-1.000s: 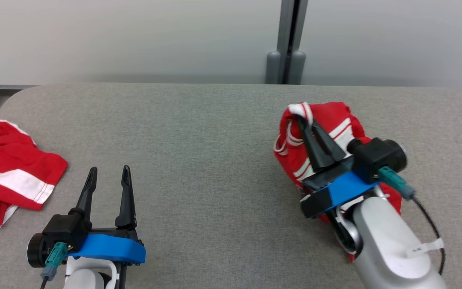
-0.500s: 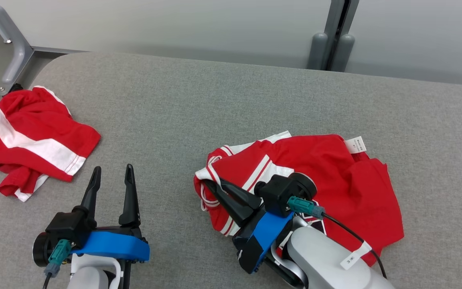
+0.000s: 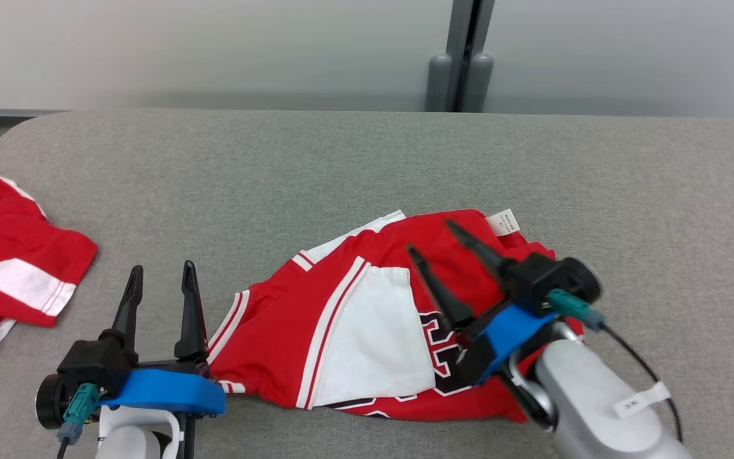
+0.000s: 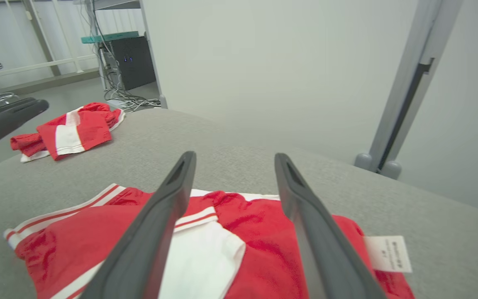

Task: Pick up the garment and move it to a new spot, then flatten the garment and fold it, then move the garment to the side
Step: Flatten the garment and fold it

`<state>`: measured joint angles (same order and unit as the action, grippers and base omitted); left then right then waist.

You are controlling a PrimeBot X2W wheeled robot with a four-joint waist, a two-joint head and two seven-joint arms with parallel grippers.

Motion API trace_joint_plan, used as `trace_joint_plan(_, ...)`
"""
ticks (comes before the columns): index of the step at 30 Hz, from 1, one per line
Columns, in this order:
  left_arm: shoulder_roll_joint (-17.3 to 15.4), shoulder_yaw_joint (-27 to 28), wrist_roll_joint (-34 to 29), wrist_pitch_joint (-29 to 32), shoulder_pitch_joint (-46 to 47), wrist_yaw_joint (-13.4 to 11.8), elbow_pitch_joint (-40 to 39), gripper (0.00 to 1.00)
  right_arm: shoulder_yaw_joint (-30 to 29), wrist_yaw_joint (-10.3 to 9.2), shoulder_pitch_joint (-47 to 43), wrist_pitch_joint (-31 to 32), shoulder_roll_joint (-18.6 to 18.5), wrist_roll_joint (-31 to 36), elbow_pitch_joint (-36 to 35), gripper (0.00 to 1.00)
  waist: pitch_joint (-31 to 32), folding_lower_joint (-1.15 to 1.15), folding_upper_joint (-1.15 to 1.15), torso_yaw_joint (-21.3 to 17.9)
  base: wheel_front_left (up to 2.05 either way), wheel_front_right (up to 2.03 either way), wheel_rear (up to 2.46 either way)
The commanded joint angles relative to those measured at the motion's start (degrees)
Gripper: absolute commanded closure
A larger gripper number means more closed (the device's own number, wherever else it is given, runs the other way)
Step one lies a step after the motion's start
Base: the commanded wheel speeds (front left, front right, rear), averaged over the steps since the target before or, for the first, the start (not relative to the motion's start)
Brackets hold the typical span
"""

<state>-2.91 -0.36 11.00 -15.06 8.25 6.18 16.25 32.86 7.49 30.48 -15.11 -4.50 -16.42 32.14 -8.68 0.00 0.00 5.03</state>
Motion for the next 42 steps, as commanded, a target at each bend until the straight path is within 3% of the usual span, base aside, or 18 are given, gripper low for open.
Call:
trace_joint_plan(1,0.0,0.6,-0.6,-0.2,-0.5,0.2,-0.2,0.00,-4.6,0.01,-2.2,-0.1,-1.7,1.8,-2.2,0.00,1.1,0.00,0.00,-1.7,0.00,0.00,0.00)
trace_joint_plan(7,0.0,1.6,-1.6,-0.2,-1.7,0.4,-0.2,0.00,-18.7,0.01,-9.5,-0.1,-3.8,6.1,-10.5,0.00,2.5,0.00,0.00,-3.9,0.00,0.00,0.00)
trace_joint_plan(15,0.0,2.1,-2.5,-0.2,-2.9,0.8,-0.1,0.00,-29.7,0.01,-20.9,-0.1,-1.0,9.7,-17.3,0.00,3.6,0.00,0.00,-4.8,0.00,0.00,0.00)
trace_joint_plan(24,0.0,1.7,-2.6,-0.2,-3.2,0.9,0.4,0.00,-31.6,0.01,-25.1,-0.1,1.2,10.7,-17.1,0.00,3.9,0.00,0.00,-5.0,0.00,0.00,0.00)
trace_joint_plan(42,0.0,-0.3,-3.7,-0.2,-2.4,1.4,1.7,0.00,-30.3,0.01,-24.2,-0.1,1.6,9.6,-16.4,0.00,4.2,0.00,0.00,-6.0,0.00,0.00,0.00)
